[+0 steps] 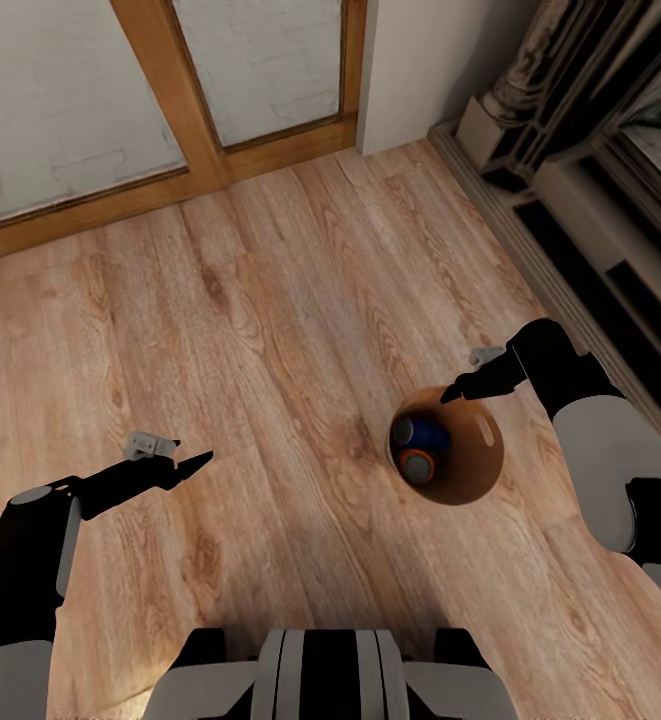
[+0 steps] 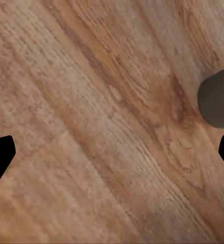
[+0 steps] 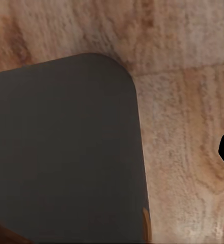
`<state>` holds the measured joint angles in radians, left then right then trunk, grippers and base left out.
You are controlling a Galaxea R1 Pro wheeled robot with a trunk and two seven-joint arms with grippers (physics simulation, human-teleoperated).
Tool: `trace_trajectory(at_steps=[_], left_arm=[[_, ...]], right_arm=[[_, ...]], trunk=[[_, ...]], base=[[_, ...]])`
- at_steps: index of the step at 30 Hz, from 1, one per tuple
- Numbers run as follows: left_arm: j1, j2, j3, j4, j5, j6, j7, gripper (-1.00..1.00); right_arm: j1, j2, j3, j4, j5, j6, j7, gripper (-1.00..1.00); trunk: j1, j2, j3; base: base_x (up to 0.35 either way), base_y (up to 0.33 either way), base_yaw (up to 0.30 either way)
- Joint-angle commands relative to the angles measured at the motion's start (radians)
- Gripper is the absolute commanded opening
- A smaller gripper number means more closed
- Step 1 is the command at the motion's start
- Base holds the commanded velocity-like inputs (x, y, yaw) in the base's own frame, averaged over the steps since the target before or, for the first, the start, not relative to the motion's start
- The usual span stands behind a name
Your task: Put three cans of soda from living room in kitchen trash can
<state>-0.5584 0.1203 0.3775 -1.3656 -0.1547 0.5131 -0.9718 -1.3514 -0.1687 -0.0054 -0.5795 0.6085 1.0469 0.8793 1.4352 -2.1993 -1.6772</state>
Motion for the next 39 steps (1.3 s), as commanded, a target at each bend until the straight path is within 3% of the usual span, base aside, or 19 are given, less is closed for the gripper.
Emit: trace_trajectory(at_steps=[1, 26, 36, 39], left_arm=[[0.0, 0.0, 0.0, -0.001, 0.0, 0.003, 0.0, 1.0], [-0.001, 0.001, 0.0, 0.001, -0.006, 0.034, 0.002, 1.0], [-0.002, 0.0, -0.001, 0.002, -0.007, 0.036, 0.022, 1.0], [-0.002, -0.001, -0.001, 0.002, -0.007, 0.036, 0.037, 1.0]], right_arm=[[0.0, 0.0, -0.001, 0.0, -0.003, 0.0, -0.002, 1.0], [0.008, 0.005, 0.003, -0.003, -0.005, 0.0, -0.002, 1.0], [0.087, 0.008, 0.006, -0.067, -0.005, 0.0, -0.003, 1.0], [0.117, 0.02, 0.008, -0.1, -0.004, 0.0, -0.004, 1.0]], trunk=[[-0.004, 0.007, 0.003], [-0.1, 0.182, 0.082], [-0.138, 0.252, 0.113], [-0.15, 0.273, 0.122]], base=[[0.0, 0.0, 0.0], [0.0, 0.0, 0.0], [0.0, 0.0, 0.0], [0.0, 0.0, 0.0]])
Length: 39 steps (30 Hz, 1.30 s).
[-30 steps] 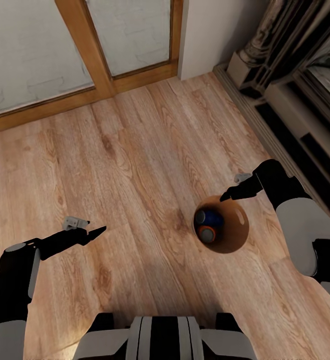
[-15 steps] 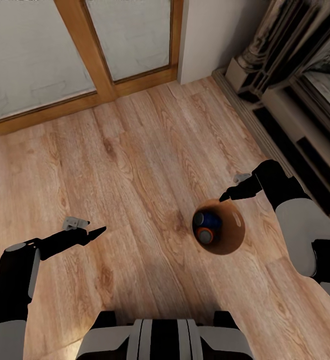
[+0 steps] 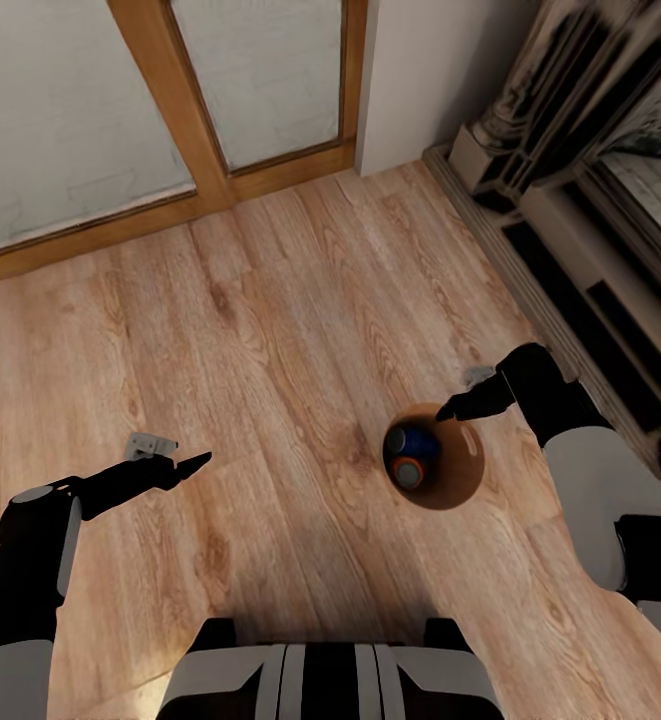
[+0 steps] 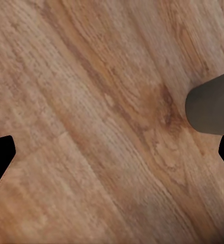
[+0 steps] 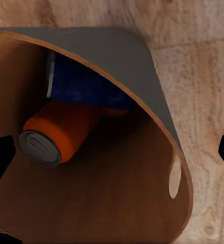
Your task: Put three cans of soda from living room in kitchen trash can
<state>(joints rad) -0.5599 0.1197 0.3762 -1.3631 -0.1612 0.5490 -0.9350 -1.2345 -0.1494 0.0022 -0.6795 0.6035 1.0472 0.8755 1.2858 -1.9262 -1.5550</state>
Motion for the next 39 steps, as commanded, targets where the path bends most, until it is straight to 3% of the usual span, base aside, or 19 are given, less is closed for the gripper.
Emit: trace_trajectory(at_steps=[1, 13, 20, 30, 36, 39], left_arm=[[0.0, 0.0, 0.0, 0.0, 0.0, 0.0, 0.001, 1.0], [0.0, 0.0, 0.0, 0.001, 0.0, 0.0, 0.005, 1.0], [0.0, 0.0, 0.0, 0.011, 0.0, 0.0, 0.007, 1.0], [0.0, 0.0, 0.0, 0.024, 0.0, 0.0, 0.008, 1.0], [0.0, 0.0, 0.0, 0.027, 0.0, 0.0, 0.008, 1.0], [0.0, 0.0, 0.0, 0.027, 0.0, 0.0, 0.008, 1.0]], right_arm=[[0.005, 0.002, 0.0, -0.003, 0.001, 0.0, -0.001, 1.0], [0.05, 0.007, -0.006, -0.026, 0.002, 0.0, -0.003, 1.0], [0.123, 0.01, -0.005, -0.132, 0.002, 0.0, -0.004, 1.0], [0.184, 0.008, -0.007, -0.192, 0.002, 0.0, -0.003, 1.0], [0.262, 0.009, -0.005, -0.284, 0.003, 0.0, -0.004, 1.0], [0.348, 0.009, -0.004, -0.408, 0.005, 0.0, -0.004, 1.0]], trunk=[[-0.004, 0.007, 0.003], [-0.05, 0.091, 0.05], [-0.077, 0.14, 0.082], [-0.115, 0.21, 0.129], [-0.138, 0.252, 0.157], [-0.15, 0.273, 0.171]], base=[[0.0, 0.0, 0.0], [0.0, 0.0, 0.0], [0.0, 0.0, 0.0], [0.0, 0.0, 0.0], [0.0, 0.0, 0.0], [0.0, 0.0, 0.0]])
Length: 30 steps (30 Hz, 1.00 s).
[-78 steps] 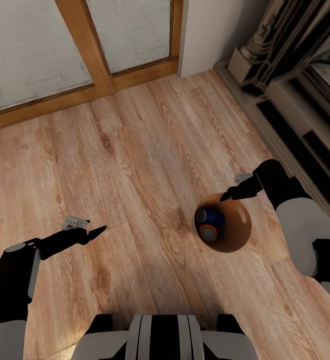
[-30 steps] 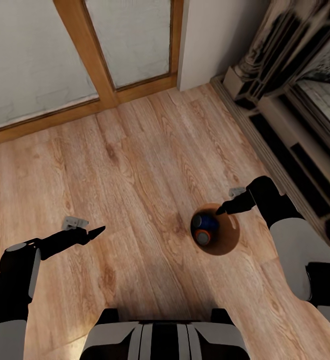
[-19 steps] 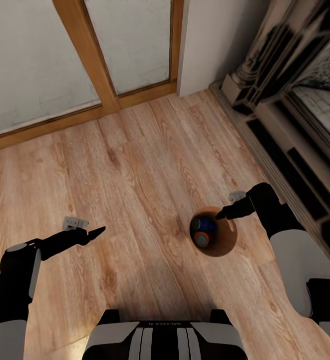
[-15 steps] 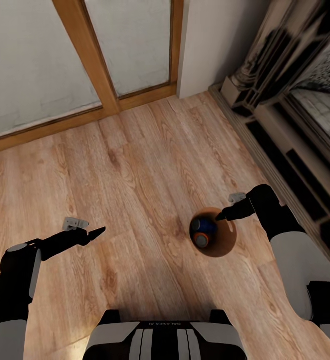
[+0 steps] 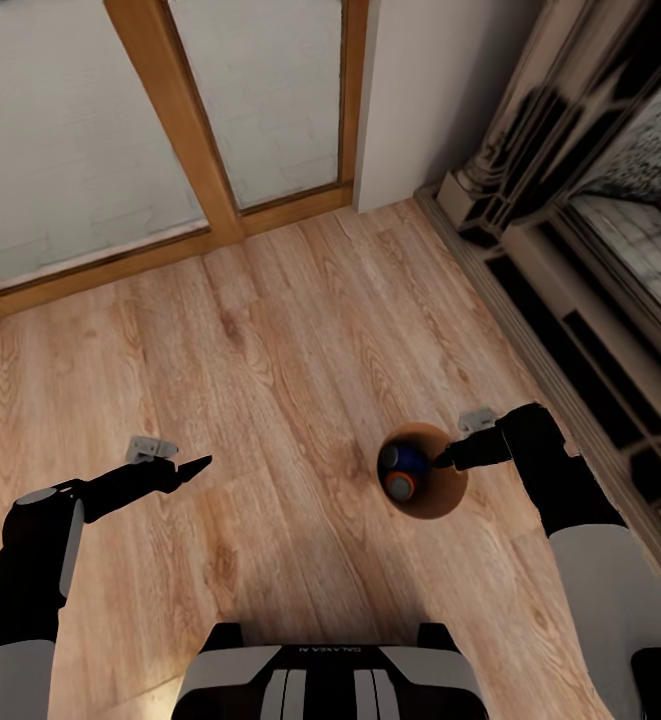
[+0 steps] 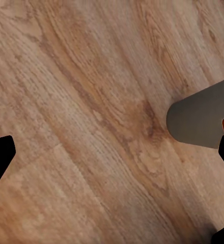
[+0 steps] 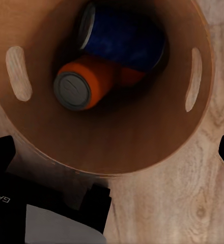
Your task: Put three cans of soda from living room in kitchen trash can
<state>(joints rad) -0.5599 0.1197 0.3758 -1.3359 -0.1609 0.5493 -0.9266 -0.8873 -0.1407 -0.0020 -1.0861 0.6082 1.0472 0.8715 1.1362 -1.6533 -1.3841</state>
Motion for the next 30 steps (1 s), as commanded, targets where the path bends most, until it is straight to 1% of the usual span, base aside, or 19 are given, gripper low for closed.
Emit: trace_trajectory(at_steps=[1, 5, 8, 9, 10, 15, 17, 19, 23, 27, 30], left_arm=[[0.0, 0.0, 0.0, 0.0, 0.0, 0.0, 0.0, 1.0], [0.0, 0.0, 0.0, 0.001, 0.0, 0.0, 0.0, 1.0], [0.0, 0.0, 0.0, 0.001, 0.0, 0.001, 0.0, 1.0], [0.0, 0.0, 0.0, 0.002, 0.0, 0.002, 0.0, 1.0], [0.0, 0.0, 0.0, 0.002, 0.0, 0.006, 0.001, 1.0], [0.0, 0.0, 0.0, 0.003, 0.0, 0.007, 0.009, 1.0], [0.0, 0.0, 0.0, 0.003, 0.0, 0.007, 0.011, 1.0], [0.0, 0.0, -0.001, 0.003, -0.001, 0.008, 0.013, 1.0], [0.0, 0.0, -0.001, 0.003, -0.001, 0.012, 0.013, 1.0], [0.002, 0.001, -0.001, 0.0, 0.001, 0.052, 0.012, 1.0], [0.022, 0.002, -0.001, 0.002, -0.001, 0.063, 0.012, 1.0]], right_arm=[[0.058, 0.0, 0.0, -0.077, 0.001, 0.0, 0.0, 1.0], [0.169, -0.002, -0.001, -0.213, 0.002, 0.0, 0.001, 1.0], [0.238, -0.008, -0.005, -0.296, 0.001, 0.0, 0.003, 1.0], [0.249, -0.009, -0.006, -0.309, 0.001, 0.0, 0.004, 1.0], [0.305, -0.013, -0.035, -0.346, -0.001, 0.0, 0.01, 1.0], [0.34, -0.014, -0.058, -0.377, -0.002, 0.0, 0.016, 1.0], [0.359, -0.013, -0.06, -0.386, 0.0, 0.0, 0.014, 1.0], [0.399, -0.014, -0.061, -0.393, 0.001, 0.0, 0.013, 1.0], [0.418, -0.014, -0.064, -0.395, 0.001, -0.04, 0.017, 1.0], [0.443, -0.017, -0.067, -0.406, 0.002, -0.065, 0.021, 1.0], [0.467, -0.018, -0.068, -0.415, 0.001, -0.075, 0.023, 1.0]], trunk=[[-0.004, 0.007, 0.005], [-0.019, 0.035, 0.023], [-0.031, 0.056, 0.034], [-0.035, 0.063, 0.038], [-0.038, 0.07, 0.041], [-0.058, 0.105, 0.057], [-0.065, 0.119, 0.063], [-0.073, 0.133, 0.069], [-0.088, 0.161, 0.082], [-0.104, 0.189, 0.095], [-0.115, 0.21, 0.106]], base=[[0.0, 0.0, 0.0], [0.0, 0.0, 0.0], [0.0, 0.0, 0.0], [0.0, 0.0, 0.0], [0.0, 0.0, 0.0], [0.0, 0.0, 0.0], [0.0, 0.0, 0.0], [0.0, 0.0, 0.0], [0.0, 0.0, 0.0], [0.0, 0.0, 0.0], [0.0, 0.0, 0.0]])
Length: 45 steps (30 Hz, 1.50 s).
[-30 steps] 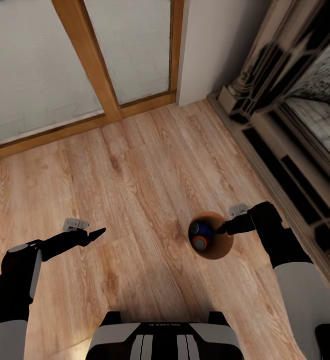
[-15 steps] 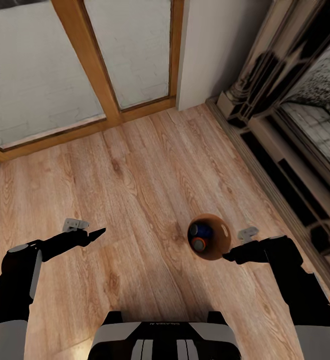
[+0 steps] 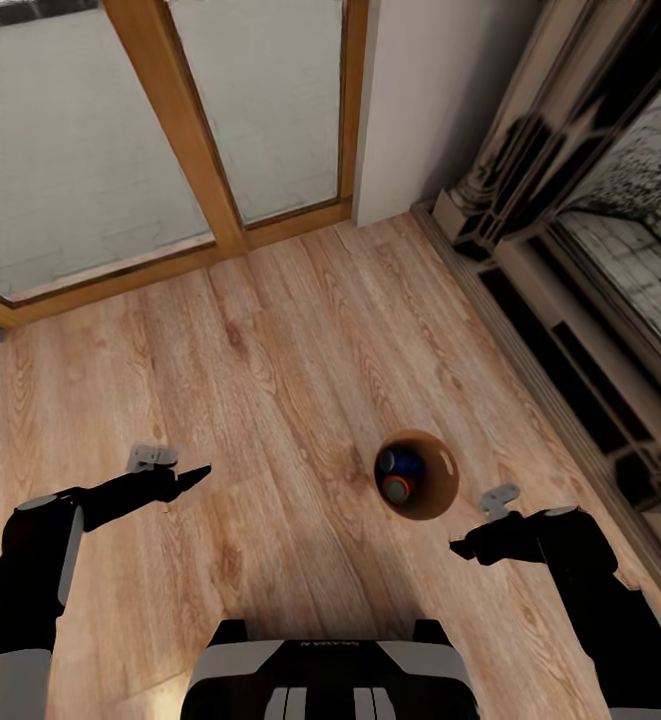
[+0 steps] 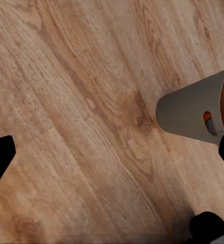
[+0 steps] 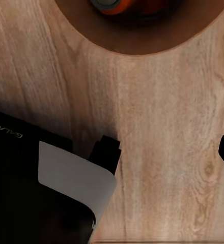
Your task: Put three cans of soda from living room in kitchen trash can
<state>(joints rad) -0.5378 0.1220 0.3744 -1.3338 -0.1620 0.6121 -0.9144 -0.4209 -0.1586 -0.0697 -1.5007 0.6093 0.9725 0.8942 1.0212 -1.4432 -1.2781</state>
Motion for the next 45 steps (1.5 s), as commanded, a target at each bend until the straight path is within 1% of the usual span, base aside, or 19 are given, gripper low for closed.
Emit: trace_trajectory(at_steps=[1, 2, 3, 4, 8, 9, 11, 12, 15, 17, 20, 22, 25, 27, 31, 34, 36, 40, 45], left_arm=[[0.031, 0.001, 0.001, 0.005, 0.0, 0.002, 0.005, 1.0], [0.072, 0.004, 0.002, 0.012, 0.002, 0.003, 0.017, 1.0], [0.154, 0.009, 0.004, 0.029, 0.002, -0.006, 0.058, 1.0], [0.154, 0.009, 0.004, 0.029, 0.002, -0.006, 0.058, 1.0], [0.284, 0.013, 0.008, 0.104, 0.003, -0.093, 0.152, 1.0], [0.332, 0.013, 0.008, 0.151, 0.004, -0.152, 0.173, 1.0], [0.373, 0.013, 0.008, 0.198, 0.004, -0.223, 0.185, 1.0], [0.432, 0.014, 0.009, 0.295, 0.004, -0.368, 0.201, 1.0], [0.449, 0.014, 0.009, 0.341, 0.003, -0.424, 0.206, 1.0], [0.46, 0.014, 0.009, 0.403, 0.004, -0.5, 0.222, 1.0], [0.467, 0.015, 0.009, 0.439, 0.004, -0.543, 0.244, 1.0], [0.513, 0.02, 0.009, 0.474, 0.005, -0.595, 0.273, 1.0], [0.54, 0.026, 0.01, 0.485, 0.007, -0.632, 0.284, 1.0], [0.549, 0.028, 0.01, 0.491, 0.007, -0.647, 0.295, 1.0], [0.555, 0.032, 0.01, 0.529, 0.008, -0.675, 0.327, 1.0], [0.558, 0.044, 0.011, 0.599, 0.01, -0.736, 0.366, 1.0], [0.558, 0.049, 0.011, 0.639, 0.011, -0.767, 0.38, 1.0], [0.559, 0.056, 0.011, 0.754, 0.014, -0.856, 0.42, 1.0], [0.558, 0.058, 0.01, 0.873, 0.013, -0.929, 0.457, 1.0]], right_arm=[[0.018, 0.0, 0.0, -0.006, 0.0, -0.012, 0.0, 1.0], [0.035, 0.001, 0.0, -0.011, 0.001, -0.028, 0.0, 1.0], [0.077, 0.002, -0.003, -0.026, 0.001, -0.064, -0.007, 1.0], [0.077, 0.002, -0.003, -0.026, 0.001, -0.064, -0.007, 1.0], [0.176, 0.005, -0.023, -0.064, -0.001, -0.113, -0.014, 1.0], [0.206, 0.007, -0.042, -0.07, -0.001, -0.137, -0.015, 1.0], [0.233, 0.01, -0.067, -0.074, -0.004, -0.17, -0.015, 1.0], [0.298, 0.015, -0.137, -0.071, -0.01, -0.276, -0.014, 1.0], [0.338, 0.017, -0.177, -0.063, -0.013, -0.343, -0.014, 1.0], [0.377, 0.019, -0.247, -0.025, -0.017, -0.434, -0.011, 1.0], [0.392, 0.025, -0.314, 0.029, -0.032, -0.514, -0.007, 1.0], [0.402, 0.031, -0.405, 0.151, -0.066, -0.672, -0.004, 1.0], [0.406, 0.033, -0.436, 0.251, -0.075, -0.778, -0.011, 1.0], [0.412, 0.031, -0.447, 0.322, -0.078, -0.843, -0.014, 1.0], [0.422, 0.029, -0.456, 0.408, -0.079, -0.91, -0.018, 1.0], [0.427, 0.029, -0.461, 0.491, -0.077, -0.995, -0.047, 1.0], [0.428, 0.029, -0.462, 0.539, -0.076, -1.046, -0.091, 1.0], [0.43, 0.026, -0.456, 0.69, -0.047, -1.152, -0.246, 1.0], [0.43, 0.023, -0.455, 0.8, -0.006, -1.222, -0.313, 1.0]], trunk=[[-0.004, 0.007, 0.004], [-0.008, 0.014, 0.008], [-0.012, 0.021, 0.012], [-0.015, 0.028, 0.017], [-0.031, 0.056, 0.035], [-0.035, 0.063, 0.039], [-0.042, 0.077, 0.048], [-0.046, 0.084, 0.053], [-0.058, 0.105, 0.067], [-0.065, 0.119, 0.076], [-0.077, 0.14, 0.09], [-0.084, 0.154, 0.099], [-0.096, 0.175, 0.113], [-0.104, 0.189, 0.123], [-0.119, 0.217, 0.141], [-0.13, 0.238, 0.155], [-0.138, 0.252, 0.165], [-0.153, 0.28, 0.183], [-0.173, 0.315, 0.206]], base=[[0.0, 0.0, 0.0], [0.0, 0.0, 0.0], [0.0, 0.0, 0.0], [0.0, 0.0, 0.0], [0.0, 0.0, 0.0], [0.0, 0.0, 0.0], [0.0, 0.0, 0.0], [0.0, 0.0, 0.0], [0.0, 0.0, 0.0], [0.0, 0.0, 0.0], [0.0, 0.0, 0.0], [0.0, 0.0, 0.0], [0.0, 0.0, 0.0], [0.0, 0.0, 0.0], [0.0, 0.0, 0.0], [0.0, 0.0, 0.0], [0.0, 0.0, 0.0], [0.0, 0.0, 0.0], [0.0, 0.0, 0.0]])
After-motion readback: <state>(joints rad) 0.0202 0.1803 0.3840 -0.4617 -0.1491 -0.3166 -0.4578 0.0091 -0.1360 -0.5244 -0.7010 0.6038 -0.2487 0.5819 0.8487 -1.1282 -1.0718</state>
